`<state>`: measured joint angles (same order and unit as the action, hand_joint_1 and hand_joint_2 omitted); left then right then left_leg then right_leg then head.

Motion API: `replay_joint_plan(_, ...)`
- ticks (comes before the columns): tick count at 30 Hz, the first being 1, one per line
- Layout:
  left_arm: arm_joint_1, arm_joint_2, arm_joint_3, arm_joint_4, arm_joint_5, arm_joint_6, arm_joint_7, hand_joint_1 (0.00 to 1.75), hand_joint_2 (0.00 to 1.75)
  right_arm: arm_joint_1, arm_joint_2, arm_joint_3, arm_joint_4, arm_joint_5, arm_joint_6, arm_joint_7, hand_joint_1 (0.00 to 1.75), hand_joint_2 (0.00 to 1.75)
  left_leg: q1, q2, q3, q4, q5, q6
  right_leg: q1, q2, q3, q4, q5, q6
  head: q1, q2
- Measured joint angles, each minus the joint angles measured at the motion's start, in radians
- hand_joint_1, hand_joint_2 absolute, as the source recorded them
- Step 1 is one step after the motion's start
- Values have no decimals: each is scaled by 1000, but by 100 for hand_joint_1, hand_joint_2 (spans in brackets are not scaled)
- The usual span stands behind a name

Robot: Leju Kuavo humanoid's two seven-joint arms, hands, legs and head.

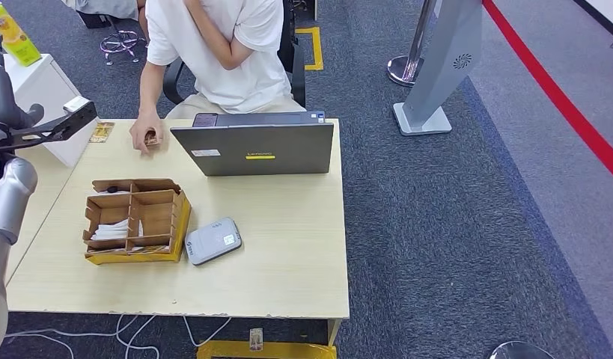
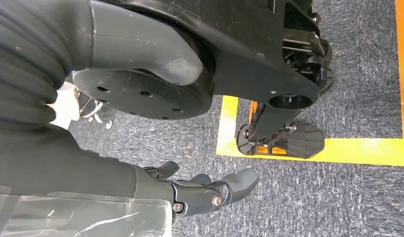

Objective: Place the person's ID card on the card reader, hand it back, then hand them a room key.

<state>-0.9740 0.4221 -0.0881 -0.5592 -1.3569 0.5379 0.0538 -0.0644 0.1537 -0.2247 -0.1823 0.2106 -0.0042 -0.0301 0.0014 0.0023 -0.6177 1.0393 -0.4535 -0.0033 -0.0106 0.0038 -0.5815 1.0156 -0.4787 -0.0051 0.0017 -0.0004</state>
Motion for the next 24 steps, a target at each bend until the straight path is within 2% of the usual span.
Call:
replay_joint_plan(8, 7, -9, 0, -5, 14, -12, -26, 0, 175, 0, 0, -2, 0, 2, 0, 3, 0, 175, 0, 0, 0, 0, 0, 0, 0, 0, 0, 0, 0, 0, 0, 0)
replay_joint_plan(10, 29, -20, 0, -36, 41, -32, -53, 0, 175, 0, 0, -5, 0, -1, 0, 3, 0, 175, 0, 0, 0, 0, 0, 0, 0, 0, 0, 0, 0, 0, 0, 0)
replay_joint_plan(12, 85, -35, 0, -116, 82, -75, -76, 0, 175, 0, 0, -12, 0, -10, -2, 2, 0, 175, -1, 0, 0, 0, 0, 0, 0, 0, 0, -1, 0, 0, 0, 0)
replay_joint_plan(14, 194, -49, -6, -269, 117, -134, -92, 0, 175, 1, 0, -26, 0, -29, -9, -3, 0, 175, -2, 1, 1, 0, -1, 0, -2, 2, 1, -1, 0, 0, 0, 0)
replay_joint_plan(15, 282, -53, -14, -385, 117, -155, -100, 0, 175, 1, 1, -37, 0, -47, -15, -9, 0, 175, -3, 4, 2, -1, -2, 0, -3, 4, 2, -1, 0, 0, 0, 0)
replay_joint_plan(17, 511, -53, -47, -650, 65, -156, -99, 0, 175, 6, 5, -66, 0, -84, -28, -22, 0, 175, -7, 12, 8, -4, -7, 1, -6, 13, 3, -2, -2, 2, 0, 0)
replay_joint_plan(20, 848, -40, -129, -996, -45, -89, -45, 0, 175, 19, 10, -109, 0, -108, -39, -35, 0, 175, -9, 20, 10, -5, -12, 2, -9, 21, 2, -3, -6, 4, -2, 0)
replay_joint_plan(22, 983, -23, -167, -1147, -63, -57, -26, 0, 175, 25, 11, -130, 0, -111, -41, -39, 0, 175, -8, 17, 8, -5, -13, 3, -8, 18, 2, -4, -8, 4, -2, 0)
replay_joint_plan(24, 1062, -8, -186, -1249, -64, -43, -26, 0, 175, 26, 11, -144, 0, -112, -42, -42, 0, 175, -8, 12, 8, -5, -14, 3, -8, 12, 3, -4, -10, 5, -2, 0)
